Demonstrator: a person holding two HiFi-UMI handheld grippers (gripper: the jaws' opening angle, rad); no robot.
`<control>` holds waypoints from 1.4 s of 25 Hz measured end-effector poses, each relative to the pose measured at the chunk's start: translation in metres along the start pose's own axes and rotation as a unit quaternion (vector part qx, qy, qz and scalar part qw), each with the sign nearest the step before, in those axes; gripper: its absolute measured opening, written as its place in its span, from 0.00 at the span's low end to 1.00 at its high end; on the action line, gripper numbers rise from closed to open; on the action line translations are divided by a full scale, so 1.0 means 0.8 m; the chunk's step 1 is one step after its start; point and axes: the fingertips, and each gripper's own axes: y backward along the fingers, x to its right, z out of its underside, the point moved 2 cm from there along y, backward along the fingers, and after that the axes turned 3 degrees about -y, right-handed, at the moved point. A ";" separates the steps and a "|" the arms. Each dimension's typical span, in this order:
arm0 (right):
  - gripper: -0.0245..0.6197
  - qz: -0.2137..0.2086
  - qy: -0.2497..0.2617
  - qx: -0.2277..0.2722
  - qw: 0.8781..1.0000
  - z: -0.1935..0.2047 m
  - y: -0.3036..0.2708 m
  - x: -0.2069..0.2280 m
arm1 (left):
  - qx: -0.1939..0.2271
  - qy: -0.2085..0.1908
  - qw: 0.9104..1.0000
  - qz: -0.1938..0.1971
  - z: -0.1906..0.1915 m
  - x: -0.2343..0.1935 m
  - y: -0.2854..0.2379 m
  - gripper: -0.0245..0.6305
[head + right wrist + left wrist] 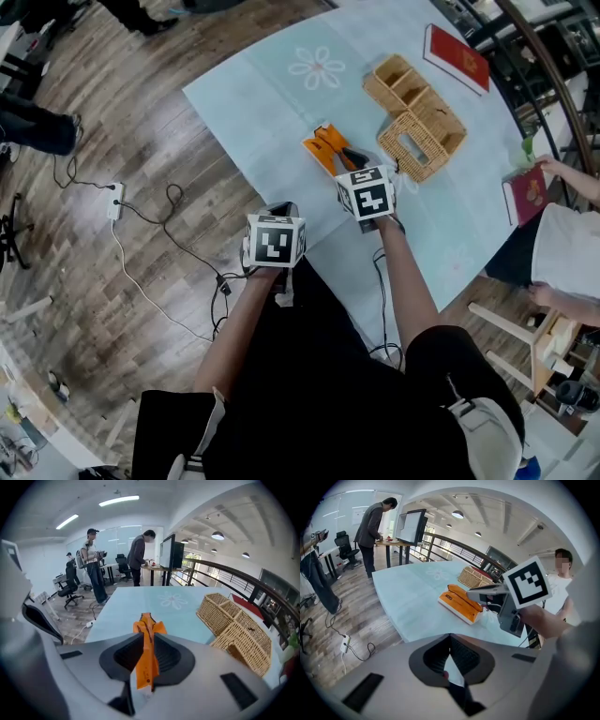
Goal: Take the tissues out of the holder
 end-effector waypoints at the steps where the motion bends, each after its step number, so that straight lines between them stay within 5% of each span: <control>1: 0.14 -0.004 -0.010 0.009 1.000 -0.002 0.008 -0.002 | 0.000 -0.001 1.000 0.001 0.000 0.001 0.000 0.05; 8: 0.27 -0.032 -0.103 0.076 0.991 -0.007 0.071 -0.018 | 0.000 -0.019 1.000 0.013 -0.006 0.013 -0.003 0.05; 13: 0.25 -0.045 -0.199 0.086 0.975 0.017 0.114 -0.023 | 0.005 -0.041 0.999 0.028 -0.016 0.030 -0.004 0.05; 17: 0.07 -0.009 -0.216 0.091 0.972 0.040 0.143 -0.027 | 0.005 -0.058 0.997 0.045 -0.017 0.048 -0.003 0.05; 35: 0.06 0.029 -0.298 0.039 0.953 0.103 0.181 -0.066 | 0.000 -0.097 0.992 0.077 0.003 0.072 0.010 0.05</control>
